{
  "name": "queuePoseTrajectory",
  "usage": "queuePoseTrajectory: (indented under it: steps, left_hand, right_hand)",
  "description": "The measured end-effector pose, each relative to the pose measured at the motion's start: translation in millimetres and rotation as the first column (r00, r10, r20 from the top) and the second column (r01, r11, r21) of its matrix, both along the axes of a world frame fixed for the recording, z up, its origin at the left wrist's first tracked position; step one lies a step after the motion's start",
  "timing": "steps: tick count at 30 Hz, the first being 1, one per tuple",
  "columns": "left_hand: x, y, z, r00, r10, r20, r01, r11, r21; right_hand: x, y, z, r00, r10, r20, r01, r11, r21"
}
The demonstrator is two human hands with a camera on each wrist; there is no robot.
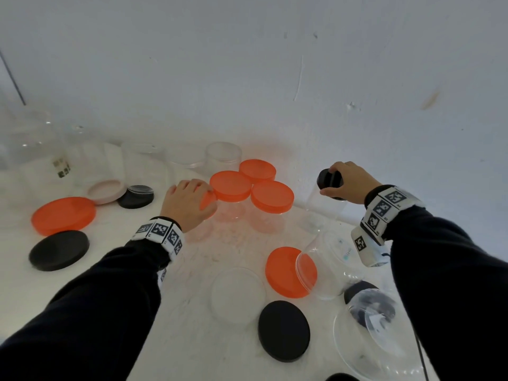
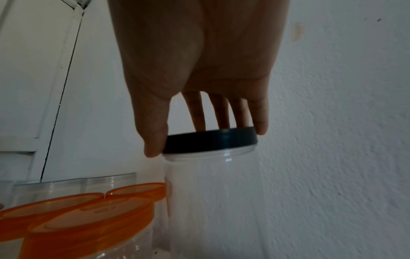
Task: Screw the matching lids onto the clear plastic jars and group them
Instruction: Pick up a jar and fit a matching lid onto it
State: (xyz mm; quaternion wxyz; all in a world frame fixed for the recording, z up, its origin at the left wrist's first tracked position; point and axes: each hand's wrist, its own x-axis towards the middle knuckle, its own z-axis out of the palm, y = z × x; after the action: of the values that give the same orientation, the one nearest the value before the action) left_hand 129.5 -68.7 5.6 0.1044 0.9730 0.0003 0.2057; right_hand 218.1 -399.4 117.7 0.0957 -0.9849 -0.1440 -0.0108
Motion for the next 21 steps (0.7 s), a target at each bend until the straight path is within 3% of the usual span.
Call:
queuePoseTrajectory:
  steps: [15, 21]
  left_hand:
    - [-1.3, 0.5, 1.0, 1.000, 0.006, -0.019, -0.005, 1.000, 0.017]
    - [-1.3, 1.4, 1.4, 1.000, 0.005, -0.014, -0.005, 1.000, 0.021]
  right_hand:
    - [-3.4, 1.8, -0.3, 0.999, 0.050, -0.019, -0.052, 0.994, -0.101]
    - [-24.2, -5.9, 15.0, 0.996, 0.085, 0.032, -0.084, 0.996, -0.024]
